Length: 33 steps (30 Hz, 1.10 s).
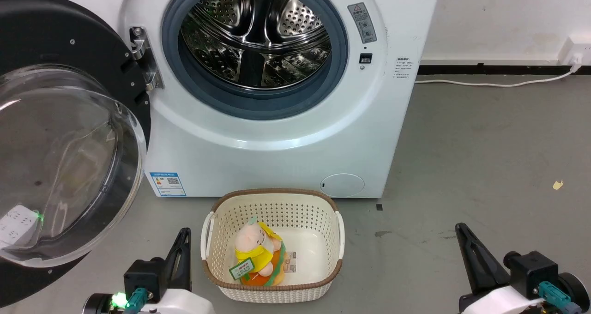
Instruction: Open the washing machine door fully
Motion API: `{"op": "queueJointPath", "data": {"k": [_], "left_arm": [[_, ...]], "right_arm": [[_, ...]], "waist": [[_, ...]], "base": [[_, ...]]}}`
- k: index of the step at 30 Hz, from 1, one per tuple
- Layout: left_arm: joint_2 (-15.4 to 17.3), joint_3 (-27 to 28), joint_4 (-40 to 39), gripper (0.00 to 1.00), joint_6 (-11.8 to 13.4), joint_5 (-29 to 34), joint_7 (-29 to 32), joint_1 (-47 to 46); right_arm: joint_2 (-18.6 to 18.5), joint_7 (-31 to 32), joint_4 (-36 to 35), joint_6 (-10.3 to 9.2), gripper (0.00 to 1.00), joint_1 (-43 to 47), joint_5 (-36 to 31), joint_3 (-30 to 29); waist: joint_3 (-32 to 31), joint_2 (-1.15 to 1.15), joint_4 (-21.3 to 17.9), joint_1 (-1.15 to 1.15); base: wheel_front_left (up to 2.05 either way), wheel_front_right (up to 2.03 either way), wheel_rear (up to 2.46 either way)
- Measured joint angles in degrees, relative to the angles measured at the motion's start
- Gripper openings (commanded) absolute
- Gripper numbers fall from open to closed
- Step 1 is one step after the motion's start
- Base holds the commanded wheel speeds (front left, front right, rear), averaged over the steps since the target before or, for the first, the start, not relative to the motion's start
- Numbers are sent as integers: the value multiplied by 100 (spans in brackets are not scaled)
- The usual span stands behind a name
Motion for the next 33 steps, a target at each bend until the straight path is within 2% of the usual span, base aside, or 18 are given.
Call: {"op": "queueJointPath", "data": {"k": [33], "left_arm": [[-2,108,-243,0,-2,219,428,-117]], "right_arm": [[8,408,-83,0,0,-145,-104,67]], "waist": [[98,0,-21,0]], "base": [[0,0,0]]}}
